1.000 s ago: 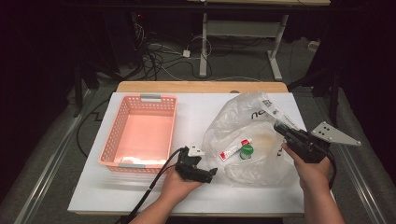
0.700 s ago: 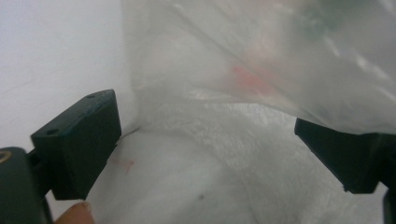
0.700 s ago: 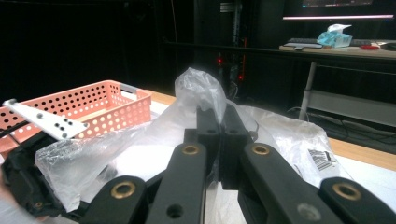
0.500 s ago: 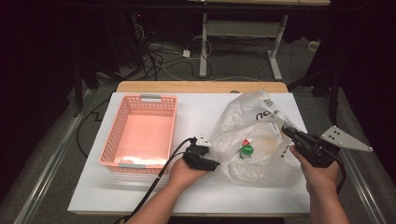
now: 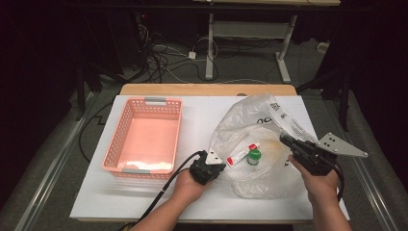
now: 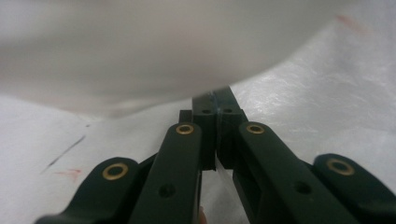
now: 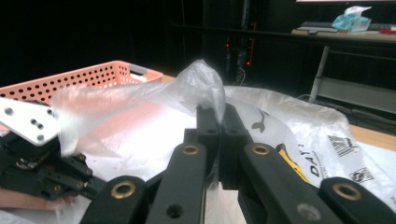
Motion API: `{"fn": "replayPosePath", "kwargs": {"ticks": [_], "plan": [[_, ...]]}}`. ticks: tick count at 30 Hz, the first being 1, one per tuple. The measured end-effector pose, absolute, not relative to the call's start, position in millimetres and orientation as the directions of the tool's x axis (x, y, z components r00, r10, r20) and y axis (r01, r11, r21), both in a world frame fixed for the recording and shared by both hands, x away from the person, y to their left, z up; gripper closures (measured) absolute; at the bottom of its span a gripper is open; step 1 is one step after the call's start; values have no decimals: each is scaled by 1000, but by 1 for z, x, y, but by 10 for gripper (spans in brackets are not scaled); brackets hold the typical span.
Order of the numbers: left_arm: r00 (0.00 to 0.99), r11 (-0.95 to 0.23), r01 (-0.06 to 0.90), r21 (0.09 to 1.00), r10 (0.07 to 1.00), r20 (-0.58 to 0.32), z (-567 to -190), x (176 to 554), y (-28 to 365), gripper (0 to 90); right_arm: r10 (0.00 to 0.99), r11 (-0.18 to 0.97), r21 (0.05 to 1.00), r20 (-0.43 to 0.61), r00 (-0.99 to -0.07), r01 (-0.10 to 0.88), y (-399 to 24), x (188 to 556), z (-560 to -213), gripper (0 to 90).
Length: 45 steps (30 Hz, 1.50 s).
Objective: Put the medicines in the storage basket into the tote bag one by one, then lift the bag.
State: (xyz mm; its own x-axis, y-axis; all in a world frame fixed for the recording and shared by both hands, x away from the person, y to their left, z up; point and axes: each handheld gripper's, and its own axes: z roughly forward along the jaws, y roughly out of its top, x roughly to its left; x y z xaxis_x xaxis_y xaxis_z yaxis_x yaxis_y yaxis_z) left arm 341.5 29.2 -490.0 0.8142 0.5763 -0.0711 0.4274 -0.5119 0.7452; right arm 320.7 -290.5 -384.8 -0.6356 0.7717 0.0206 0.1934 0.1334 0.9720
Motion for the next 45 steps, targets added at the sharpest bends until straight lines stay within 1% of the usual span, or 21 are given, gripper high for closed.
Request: {"fn": "replayPosePath", "kwargs": {"ticks": [4,12,16,21,25,28,31,38,41,45], "plan": [[781,-407,430,806,616,-106,-489,338,41,877,771,147,968,16,-637,203,-283,323,-389,900],[749,-327,429,842,650,-129,-487,335,49,877,780,154,967,6,-626,202,-282,322,-391,900],[726,-296,407,864,679,-109,-484,333,52,876,782,154,968,3,-624,197,-283,322,-393,900],[702,-245,381,891,704,-107,-478,330,54,876,780,152,970,0,-626,189,-282,321,-393,900],[696,-211,333,919,713,-88,-464,329,56,877,781,142,974,-2,-625,175,-279,320,-390,900],[694,-199,280,939,718,-55,-451,327,56,877,785,132,977,0,-620,167,-277,321,-388,900],[691,-175,250,952,722,-49,-441,326,55,877,787,123,980,-2,-617,154,-274,322,-386,900],[678,-164,149,975,735,20,-415,327,54,877,777,117,983,-3,-629,140,-262,327,-389,900],[681,-141,126,982,732,18,-402,329,52,877,772,112,986,-6,-636,127,-255,330,-385,900],[677,-146,63,987,733,65,-384,332,49,877,773,89,991,-8,-635,95,-250,332,-378,900]]}}
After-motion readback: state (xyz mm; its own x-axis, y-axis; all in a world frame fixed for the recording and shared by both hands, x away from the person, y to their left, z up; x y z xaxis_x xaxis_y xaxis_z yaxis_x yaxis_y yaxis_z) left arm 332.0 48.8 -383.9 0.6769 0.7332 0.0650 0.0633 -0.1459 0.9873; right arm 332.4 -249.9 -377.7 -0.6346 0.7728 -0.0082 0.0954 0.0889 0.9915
